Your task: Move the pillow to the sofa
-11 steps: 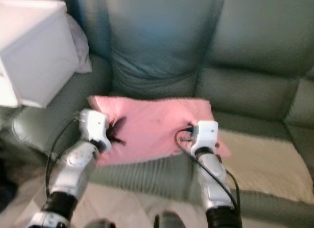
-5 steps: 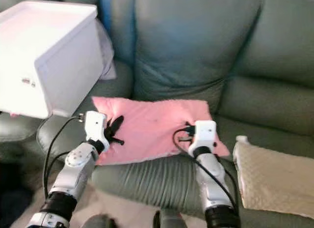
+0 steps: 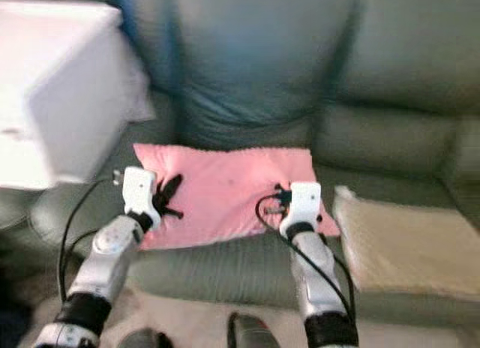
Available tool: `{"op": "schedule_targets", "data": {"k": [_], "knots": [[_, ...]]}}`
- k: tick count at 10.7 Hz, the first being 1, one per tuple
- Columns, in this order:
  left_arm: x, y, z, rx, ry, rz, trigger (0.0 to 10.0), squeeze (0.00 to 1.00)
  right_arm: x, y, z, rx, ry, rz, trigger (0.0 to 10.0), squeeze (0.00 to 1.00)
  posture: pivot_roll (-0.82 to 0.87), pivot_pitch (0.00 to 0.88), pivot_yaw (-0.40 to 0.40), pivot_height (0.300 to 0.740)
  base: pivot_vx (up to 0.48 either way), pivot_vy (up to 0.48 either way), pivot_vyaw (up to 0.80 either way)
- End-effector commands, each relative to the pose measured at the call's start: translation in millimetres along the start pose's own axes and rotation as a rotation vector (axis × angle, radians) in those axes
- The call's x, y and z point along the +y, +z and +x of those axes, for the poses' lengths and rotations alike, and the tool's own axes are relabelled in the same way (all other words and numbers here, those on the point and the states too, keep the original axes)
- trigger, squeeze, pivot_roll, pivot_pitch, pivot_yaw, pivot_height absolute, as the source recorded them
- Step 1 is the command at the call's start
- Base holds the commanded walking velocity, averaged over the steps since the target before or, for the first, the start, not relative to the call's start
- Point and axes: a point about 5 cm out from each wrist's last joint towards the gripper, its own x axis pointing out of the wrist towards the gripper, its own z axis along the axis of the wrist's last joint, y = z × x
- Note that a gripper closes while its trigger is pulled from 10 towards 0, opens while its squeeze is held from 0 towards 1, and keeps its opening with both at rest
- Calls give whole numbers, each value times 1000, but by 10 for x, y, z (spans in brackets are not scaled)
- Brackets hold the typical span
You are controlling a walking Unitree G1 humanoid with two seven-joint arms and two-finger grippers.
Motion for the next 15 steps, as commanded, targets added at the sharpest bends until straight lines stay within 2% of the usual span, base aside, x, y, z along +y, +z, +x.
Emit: {"op": "schedule_targets", "data": {"k": [1,5,8,12,15], "knots": [[-13,50,17,-16,-15,13,10000,0,14,26,10,-7,3,-1,10000,0,-55,77,-63,740,0,0,-800],[-31,30,1,-11,-21,8,10000,0,27,3,-5,0,5,2,10000,0,-57,87,-63,740,0,0,-800],[-3,4,-2,5,3,30,10000,0,48,26,6,-12,15,4,10000,0,-59,95,-60,731,0,0,0],[6,1,-9,2,11,33,10000,0,55,37,11,-18,23,4,10000,0,-62,109,-62,651,0,0,0],[-17,23,-3,-10,-9,22,10000,0,56,51,20,-23,21,3,10000,0,-64,109,-61,646,0,0,0]]}}
